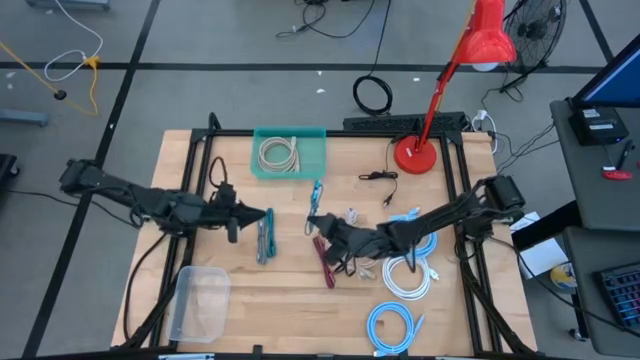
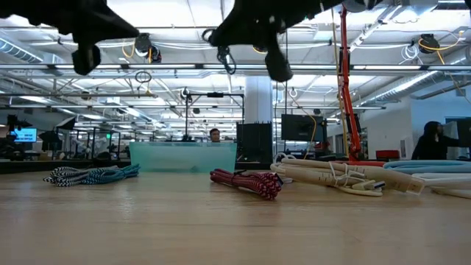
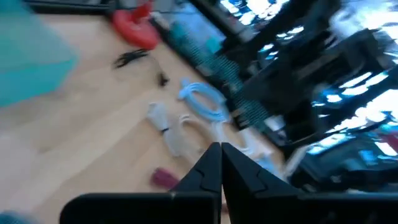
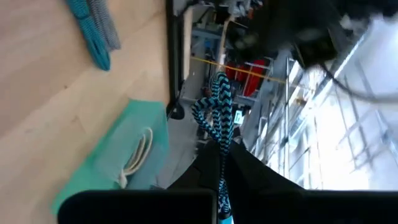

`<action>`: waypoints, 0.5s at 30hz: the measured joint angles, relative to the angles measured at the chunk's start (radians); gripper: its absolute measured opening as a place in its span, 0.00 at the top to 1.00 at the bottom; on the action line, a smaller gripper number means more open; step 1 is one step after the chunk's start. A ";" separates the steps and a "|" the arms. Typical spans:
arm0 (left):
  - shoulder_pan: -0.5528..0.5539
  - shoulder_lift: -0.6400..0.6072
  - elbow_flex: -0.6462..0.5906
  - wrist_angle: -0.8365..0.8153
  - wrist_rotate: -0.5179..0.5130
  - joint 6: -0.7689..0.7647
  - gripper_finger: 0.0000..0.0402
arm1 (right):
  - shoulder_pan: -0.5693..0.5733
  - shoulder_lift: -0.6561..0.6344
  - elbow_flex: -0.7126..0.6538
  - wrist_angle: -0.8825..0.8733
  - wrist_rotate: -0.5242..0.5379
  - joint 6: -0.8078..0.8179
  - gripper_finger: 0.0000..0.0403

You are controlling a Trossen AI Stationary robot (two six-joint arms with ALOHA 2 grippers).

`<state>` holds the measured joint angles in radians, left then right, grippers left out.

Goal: Pick & Place USB Port
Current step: Put the right blue black charger cable into the transparent bin

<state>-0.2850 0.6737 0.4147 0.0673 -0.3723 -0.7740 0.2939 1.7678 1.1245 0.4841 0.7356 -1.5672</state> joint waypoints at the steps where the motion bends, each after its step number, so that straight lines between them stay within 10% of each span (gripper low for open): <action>1: 0.019 0.007 -0.005 0.036 0.042 0.029 0.99 | 0.000 0.016 0.003 0.011 -0.001 0.000 1.00; 15: 0.236 0.292 -0.007 0.286 0.382 -0.032 0.49 | 0.054 0.065 0.041 0.067 0.073 -0.027 1.00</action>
<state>-0.0490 0.9662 0.4072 0.3536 0.0099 -0.8064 0.3476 1.8332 1.1652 0.5513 0.8091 -1.5944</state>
